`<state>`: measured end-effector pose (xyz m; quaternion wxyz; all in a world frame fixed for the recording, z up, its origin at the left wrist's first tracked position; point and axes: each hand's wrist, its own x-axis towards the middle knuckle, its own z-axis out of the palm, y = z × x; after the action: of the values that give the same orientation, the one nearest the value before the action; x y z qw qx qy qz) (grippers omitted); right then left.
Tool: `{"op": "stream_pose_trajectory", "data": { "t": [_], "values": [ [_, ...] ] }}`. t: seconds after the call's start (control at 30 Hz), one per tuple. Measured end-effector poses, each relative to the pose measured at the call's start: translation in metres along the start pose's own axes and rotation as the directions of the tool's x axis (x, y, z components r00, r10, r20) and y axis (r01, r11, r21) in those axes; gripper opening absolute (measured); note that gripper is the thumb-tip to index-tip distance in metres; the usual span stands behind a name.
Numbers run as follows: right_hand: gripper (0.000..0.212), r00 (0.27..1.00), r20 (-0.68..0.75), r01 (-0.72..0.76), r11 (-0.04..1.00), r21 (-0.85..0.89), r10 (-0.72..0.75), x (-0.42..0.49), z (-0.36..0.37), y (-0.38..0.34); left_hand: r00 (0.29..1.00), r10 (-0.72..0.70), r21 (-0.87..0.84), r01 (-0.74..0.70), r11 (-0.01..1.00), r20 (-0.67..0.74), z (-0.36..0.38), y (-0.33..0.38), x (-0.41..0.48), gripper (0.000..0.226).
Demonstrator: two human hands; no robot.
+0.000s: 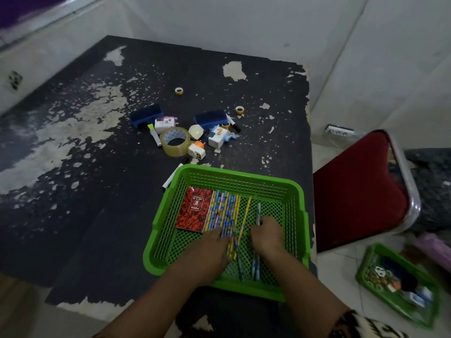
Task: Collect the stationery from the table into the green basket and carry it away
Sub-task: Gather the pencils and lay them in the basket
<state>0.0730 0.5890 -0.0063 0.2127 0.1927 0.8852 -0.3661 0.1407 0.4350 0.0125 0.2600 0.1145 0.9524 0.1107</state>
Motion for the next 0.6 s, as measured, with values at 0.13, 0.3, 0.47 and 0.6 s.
{"op": "stream_pose_trajectory", "data": {
  "t": [0.13, 0.3, 0.47, 0.6],
  "values": [
    [0.027, 1.000, -0.020, 0.000, 0.997, 0.080, 0.002, 0.001, 0.001, 0.004, 0.998, 0.058, 0.066, -0.058, 0.996, 0.004, -0.003, 0.004, 0.004, 0.071],
    [0.034, 0.993, -0.034, 0.119, 0.991, 0.061, -0.117, -0.004, -0.002, 0.002, 0.996, 0.088, 0.159, -0.082, 0.984, -0.029, -0.004, 0.008, 0.022, 0.077],
    [0.031, 0.965, 0.044, 0.262, 0.961, -0.092, -0.259, -0.013, -0.004, 0.007, 0.993, 0.118, 0.151, -0.120, 0.981, 0.021, -0.003, 0.003, 0.035, 0.070],
    [0.035, 0.943, 0.108, 0.326, 0.941, -0.096, -0.315, -0.010, -0.007, 0.007, 0.993, 0.093, 0.096, -0.100, 0.990, 0.072, 0.004, -0.005, 0.032, 0.087]
  ]
}}
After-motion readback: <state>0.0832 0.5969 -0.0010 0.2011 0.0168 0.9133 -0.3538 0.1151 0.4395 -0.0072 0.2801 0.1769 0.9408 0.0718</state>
